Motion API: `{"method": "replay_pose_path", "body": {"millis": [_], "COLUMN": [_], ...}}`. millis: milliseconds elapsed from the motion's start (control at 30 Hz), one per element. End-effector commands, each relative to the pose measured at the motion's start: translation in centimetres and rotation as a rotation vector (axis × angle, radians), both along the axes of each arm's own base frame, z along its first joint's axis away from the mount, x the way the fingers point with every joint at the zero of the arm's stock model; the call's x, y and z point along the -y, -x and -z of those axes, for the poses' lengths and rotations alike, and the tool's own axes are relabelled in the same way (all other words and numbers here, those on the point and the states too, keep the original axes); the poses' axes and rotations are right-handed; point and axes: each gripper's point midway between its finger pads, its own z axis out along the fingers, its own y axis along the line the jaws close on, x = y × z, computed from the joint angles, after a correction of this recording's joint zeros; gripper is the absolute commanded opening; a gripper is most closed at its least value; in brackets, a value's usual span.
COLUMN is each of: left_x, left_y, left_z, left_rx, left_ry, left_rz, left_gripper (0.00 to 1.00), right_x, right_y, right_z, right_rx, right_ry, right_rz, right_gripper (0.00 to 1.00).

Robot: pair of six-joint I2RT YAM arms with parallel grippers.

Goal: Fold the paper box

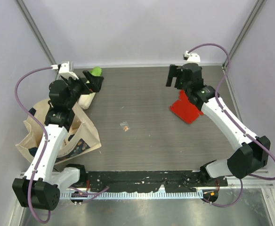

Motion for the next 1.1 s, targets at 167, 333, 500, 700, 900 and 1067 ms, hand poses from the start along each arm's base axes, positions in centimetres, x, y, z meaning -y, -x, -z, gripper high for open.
{"method": "replay_pose_path", "body": {"millis": [167, 333, 500, 700, 900, 1067], "left_x": [0.8, 1.0, 1.2, 1.5, 1.8, 1.8], "left_y": [0.6, 0.7, 0.6, 0.5, 0.4, 0.3], "left_z": [-2.4, -2.4, -2.3, -2.0, -1.8, -1.6], "left_rx": [0.079, 0.082, 0.081, 0.072, 0.066, 0.064], "left_ry": [0.012, 0.013, 0.017, 0.019, 0.029, 0.033], "left_rz": [0.036, 0.044, 0.050, 0.061, 0.070, 0.073], "left_gripper": [1.00, 1.00, 1.00, 1.00, 1.00, 1.00], "right_x": [10.3, 19.7, 22.7, 24.5, 23.6, 22.9], "right_y": [-1.3, -1.1, -0.9, -0.2, 0.0, -0.6], "right_z": [2.0, 8.0, 14.5, 19.4, 22.5, 23.8], "right_rx": [-0.027, -0.166, -0.317, -0.328, -0.332, -0.330], "right_ry": [-0.300, -0.515, -0.705, -0.688, -0.707, -0.755], "right_rz": [0.248, 0.501, 0.567, 0.627, 0.586, 0.551], "right_gripper": [1.00, 1.00, 0.95, 0.93, 0.84, 0.66]}}
